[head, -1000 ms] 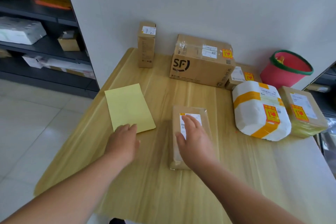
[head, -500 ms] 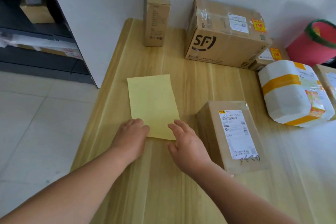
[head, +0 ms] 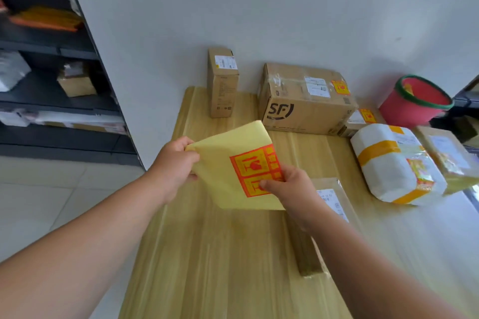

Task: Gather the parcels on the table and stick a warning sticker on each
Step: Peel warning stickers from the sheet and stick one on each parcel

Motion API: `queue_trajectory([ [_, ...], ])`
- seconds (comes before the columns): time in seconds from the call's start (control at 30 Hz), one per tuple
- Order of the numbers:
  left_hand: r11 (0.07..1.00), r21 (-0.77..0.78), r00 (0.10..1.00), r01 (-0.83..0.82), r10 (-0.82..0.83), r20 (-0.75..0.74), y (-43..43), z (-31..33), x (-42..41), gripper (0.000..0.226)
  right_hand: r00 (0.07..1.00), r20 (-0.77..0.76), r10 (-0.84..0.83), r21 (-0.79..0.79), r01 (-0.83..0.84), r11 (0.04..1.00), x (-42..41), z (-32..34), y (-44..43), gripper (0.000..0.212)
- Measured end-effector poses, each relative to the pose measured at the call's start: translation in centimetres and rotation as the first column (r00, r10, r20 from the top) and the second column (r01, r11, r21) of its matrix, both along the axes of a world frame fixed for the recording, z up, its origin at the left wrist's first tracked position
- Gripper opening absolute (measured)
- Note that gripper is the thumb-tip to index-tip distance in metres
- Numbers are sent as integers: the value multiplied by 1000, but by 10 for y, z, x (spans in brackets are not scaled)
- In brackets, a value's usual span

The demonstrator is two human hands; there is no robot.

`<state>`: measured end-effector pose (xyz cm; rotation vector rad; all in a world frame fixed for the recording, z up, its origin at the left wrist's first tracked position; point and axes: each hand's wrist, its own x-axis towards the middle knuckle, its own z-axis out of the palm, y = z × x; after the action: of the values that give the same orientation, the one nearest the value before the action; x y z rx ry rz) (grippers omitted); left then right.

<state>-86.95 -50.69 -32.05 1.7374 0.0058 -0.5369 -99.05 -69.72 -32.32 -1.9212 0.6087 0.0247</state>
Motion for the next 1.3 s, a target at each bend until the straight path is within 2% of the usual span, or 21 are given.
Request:
queue_trajectory([
  [0.13, 995, -64, 991, -74, 67, -112, 5, 16, -1, 18, 1000, 13, -4, -21, 4, 1000, 0, 19, -10, 12],
  [0.2, 997, 65, 999, -37, 39, -17, 6, 21, -3, 18, 999, 1, 46, -105, -46, 993, 3, 29, -13, 15],
  [0.3, 961, 276, 971, -3, -63, 229, 2, 40, -8, 52, 983, -27, 183, -265, -184, 946, 8, 46, -17, 23],
  [0.4, 814, 579, 827, -40, -299, 477, -11, 68, -12, 89, 946, -97, 309, -442, -319, 839, 12, 61, -23, 23],
  [0.47, 729, 682, 692, -60, -462, 555, -22, 87, -17, 94, 916, -169, 363, -554, -393, 734, 14, 69, -26, 21],
  [0.57, 602, 797, 531, 49, -692, 489, -37, 103, -21, 86, 871, -230, 434, -690, -461, 558, 14, 80, -30, 13],
  [0.63, 514, 850, 507, 115, -766, 395, -45, 105, -23, 58, 846, -258, 467, -743, -482, 464, 13, 85, -34, 11],
  [0.67, 519, 844, 531, 137, -758, 380, -47, 105, -25, 39, 837, -276, 473, -747, -496, 442, 13, 86, -35, 13],
  [0.7, 555, 815, 582, 170, -724, 371, -49, 103, -25, 26, 836, -282, 472, -742, -501, 445, 14, 87, -38, 12],
  [0.77, 655, 716, 699, 242, -629, 340, -50, 100, -26, 15, 871, -238, 430, -746, -447, 493, 14, 86, -42, 11],
  [0.87, 805, 530, 830, 266, -471, 298, -51, 94, -25, 5, 964, 9, 264, -774, -161, 612, 9, 82, -44, 42],
  [0.93, 889, 385, 902, 247, -356, 244, -53, 91, -27, 4, 961, 205, 185, -672, 1, 740, 5, 82, -36, 36],
  [0.97, 917, 324, 925, 234, -312, 216, -56, 89, -29, 4, 954, 253, 162, -587, 19, 809, 4, 80, -30, 27],
  [1.03, 952, 224, 954, 207, -247, 167, -64, 86, -34, 7, 956, 261, 134, -421, -12, 907, 4, 77, -18, 14],
  [1.1, 971, 133, 970, 199, -214, 111, -71, 83, -38, 15, 956, 268, 120, -326, -27, 945, 6, 73, -11, 9],
  [1.2, 972, 93, 972, 214, -222, 78, -77, 79, -45, 18, 952, 289, 106, -275, -24, 961, 7, 70, -8, 7],
  [1.3, 972, 93, 962, 215, -227, 151, -81, 78, -51, 17, 953, 290, 87, -267, -7, 964, 5, 68, -10, 8],
])
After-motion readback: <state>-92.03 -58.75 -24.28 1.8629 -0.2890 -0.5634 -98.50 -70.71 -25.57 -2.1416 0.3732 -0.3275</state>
